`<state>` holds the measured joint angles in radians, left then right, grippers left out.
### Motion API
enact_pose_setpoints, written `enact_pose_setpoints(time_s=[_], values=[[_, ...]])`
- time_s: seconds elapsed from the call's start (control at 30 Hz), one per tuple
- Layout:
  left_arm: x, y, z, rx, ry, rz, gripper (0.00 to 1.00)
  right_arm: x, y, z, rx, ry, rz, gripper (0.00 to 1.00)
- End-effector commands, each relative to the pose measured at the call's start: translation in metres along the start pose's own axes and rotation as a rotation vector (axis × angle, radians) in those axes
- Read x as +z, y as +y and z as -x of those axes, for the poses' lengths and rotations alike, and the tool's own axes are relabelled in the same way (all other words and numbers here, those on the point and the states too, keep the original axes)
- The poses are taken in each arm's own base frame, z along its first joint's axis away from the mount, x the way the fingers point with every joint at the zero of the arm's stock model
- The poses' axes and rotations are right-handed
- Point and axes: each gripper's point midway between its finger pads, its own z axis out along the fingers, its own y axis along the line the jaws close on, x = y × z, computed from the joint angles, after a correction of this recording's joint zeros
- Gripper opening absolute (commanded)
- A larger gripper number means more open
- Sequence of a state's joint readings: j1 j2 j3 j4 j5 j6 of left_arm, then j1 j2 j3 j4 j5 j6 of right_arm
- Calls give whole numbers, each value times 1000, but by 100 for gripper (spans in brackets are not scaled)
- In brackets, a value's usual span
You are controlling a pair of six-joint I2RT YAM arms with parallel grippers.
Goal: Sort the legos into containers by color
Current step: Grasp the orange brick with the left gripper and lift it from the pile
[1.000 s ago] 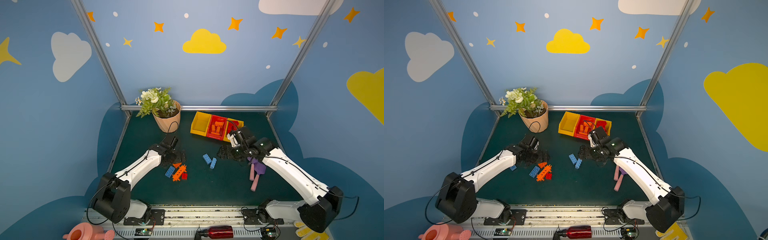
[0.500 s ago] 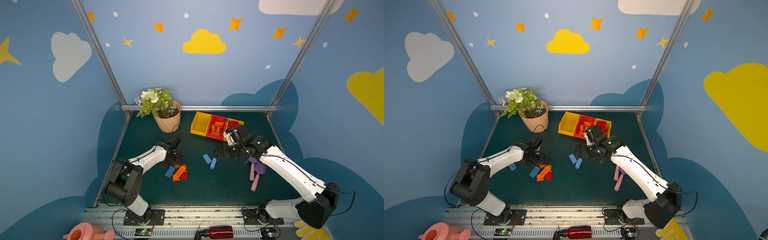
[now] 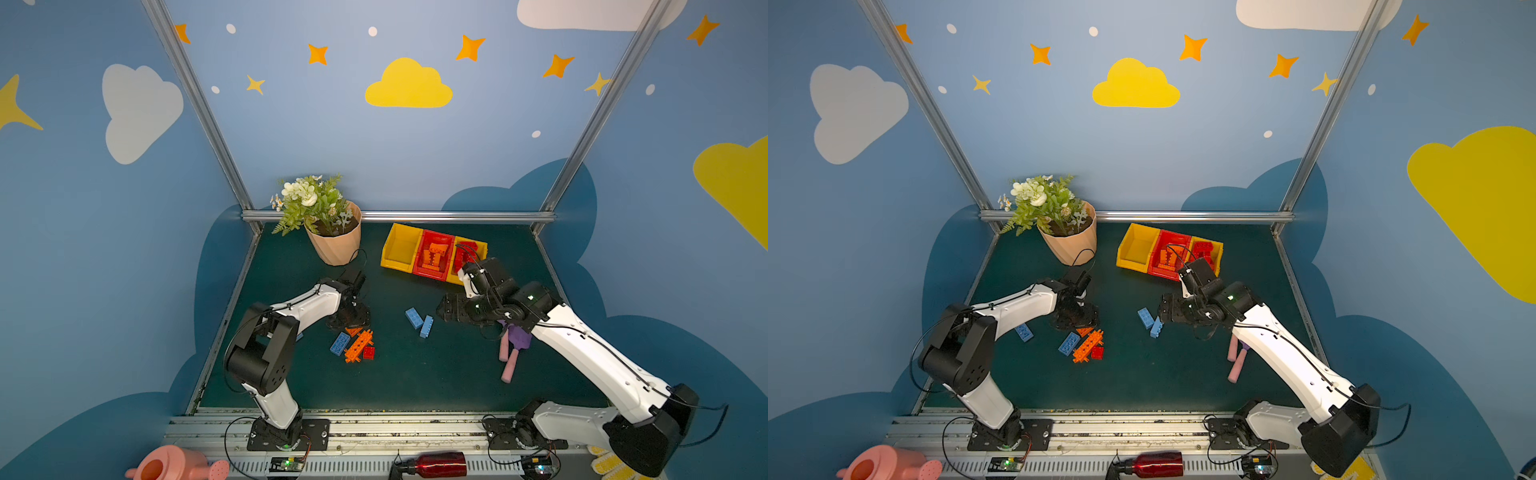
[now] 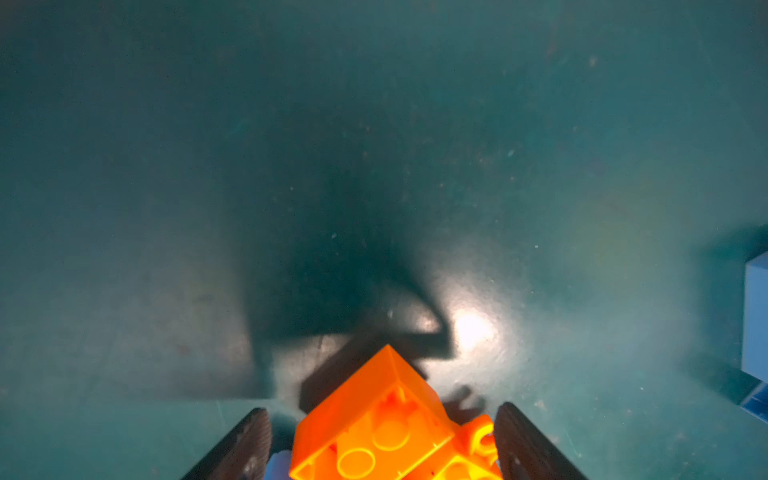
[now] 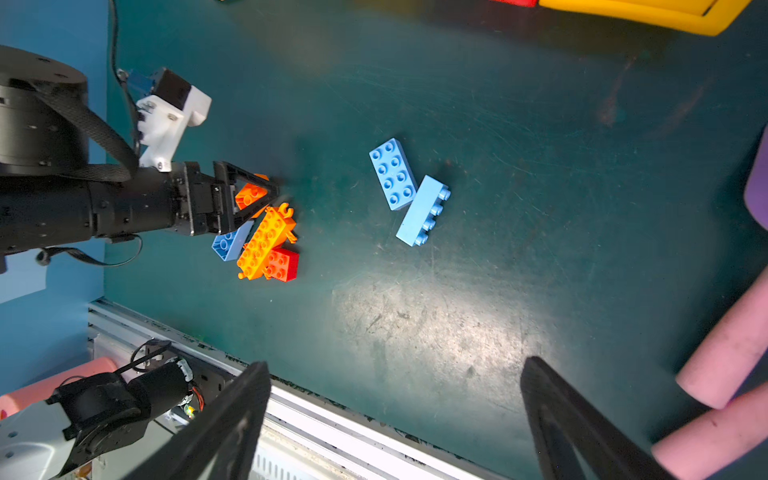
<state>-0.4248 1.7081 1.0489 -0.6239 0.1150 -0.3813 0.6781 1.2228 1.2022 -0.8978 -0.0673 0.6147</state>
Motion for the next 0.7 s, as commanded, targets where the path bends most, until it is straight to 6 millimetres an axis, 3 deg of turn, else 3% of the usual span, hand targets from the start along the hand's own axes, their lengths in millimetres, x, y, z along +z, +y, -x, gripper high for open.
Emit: enact_pose_setpoints(time_s=[0.0,0.27,0.47,0.67], values=[[3,-5,-8,15,47,2,81,-2,-3,-3,6,-8,-13,92],[7,-18,-17,40,86,0,59,0,-4,-3,-3,-5,-17,92],[11,-18,-20,27,95,14,56,0,-5,-4,-4,-7,-19,92],[12,-18,-11,20,87,46,53,-1,-6,-6,-7,-3,-20,92]])
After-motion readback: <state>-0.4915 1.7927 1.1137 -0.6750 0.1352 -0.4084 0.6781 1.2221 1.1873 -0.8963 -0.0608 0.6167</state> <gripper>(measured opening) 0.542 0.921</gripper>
